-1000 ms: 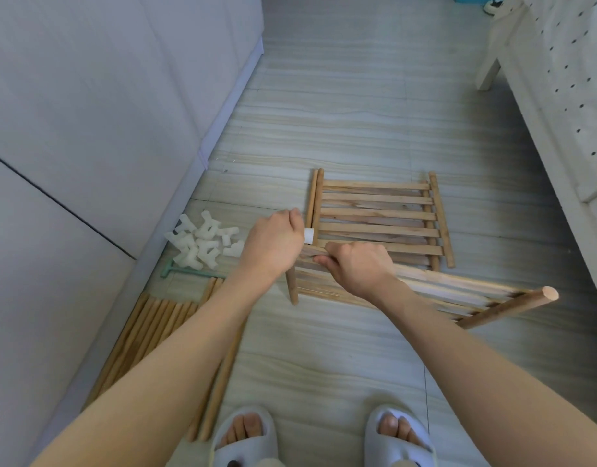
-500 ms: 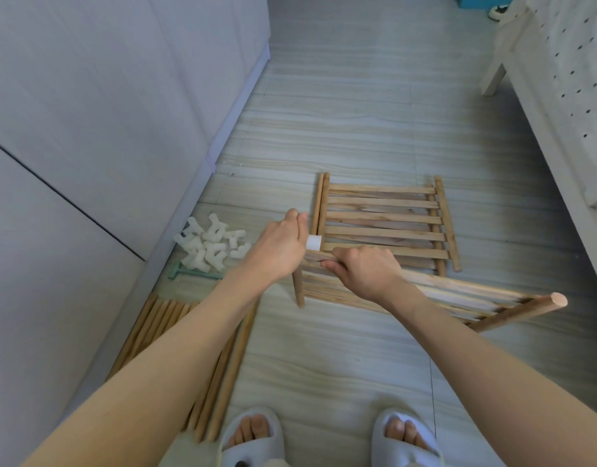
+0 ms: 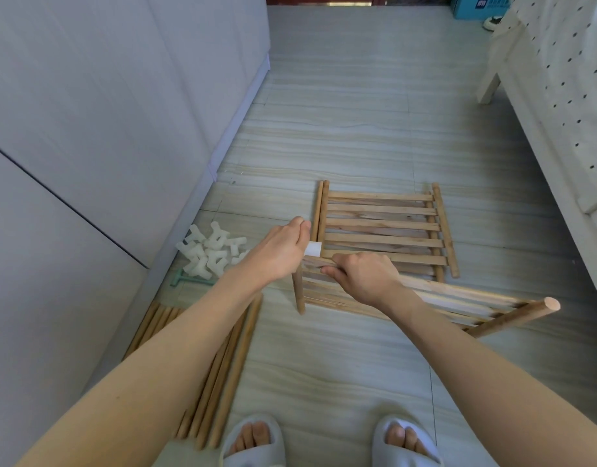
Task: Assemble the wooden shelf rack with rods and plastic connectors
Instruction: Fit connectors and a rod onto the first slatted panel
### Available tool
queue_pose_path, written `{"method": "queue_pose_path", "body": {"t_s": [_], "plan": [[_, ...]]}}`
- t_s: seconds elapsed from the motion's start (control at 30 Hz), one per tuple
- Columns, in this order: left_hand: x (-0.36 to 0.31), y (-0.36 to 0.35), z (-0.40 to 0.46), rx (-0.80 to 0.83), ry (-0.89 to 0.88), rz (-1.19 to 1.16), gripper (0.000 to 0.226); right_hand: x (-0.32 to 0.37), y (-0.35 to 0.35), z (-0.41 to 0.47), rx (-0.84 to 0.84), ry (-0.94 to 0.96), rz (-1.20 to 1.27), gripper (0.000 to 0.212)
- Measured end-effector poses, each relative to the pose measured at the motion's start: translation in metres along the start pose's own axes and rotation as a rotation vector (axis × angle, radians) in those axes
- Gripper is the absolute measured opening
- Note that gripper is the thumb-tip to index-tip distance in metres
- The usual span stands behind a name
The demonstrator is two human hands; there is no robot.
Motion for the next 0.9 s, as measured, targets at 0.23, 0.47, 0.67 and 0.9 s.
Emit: {"method": "queue_pose_path", "body": {"t_s": [0.23,0.47,0.67,0.9], "plan": [[0.008,-0.006,-0.003,-0.065,0.063,-0.423,0.036,0.004,0.0,0.0,0.008,-0.01,-0.052,0.044],[0.138,-0.048,-0.036,-0.338,0.514,-0.648,0.026,-0.001,-0.003,0.002,-0.009,-0.015,-0.058,0.039],[0.239,-0.104,-0.078,0.051,0.58,0.119,0.023,-0.009,-0.003,0.012,-0.063,-0.019,-0.018,0.036],[0.246,-0.129,-0.078,0.119,0.618,0.305,0.026,-0.013,-0.003,0.015,-0.085,-0.041,-0.006,0.037]]}}
Point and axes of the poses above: each hand's wrist, its own z-axis towards the middle knuckle, its own y-axis out of the back of the hand, x = y × z, the point moved 6 cm from there along z, towards the middle knuckle, and after that the axes turned 6 degrees about -z, right-handed, at the moved point
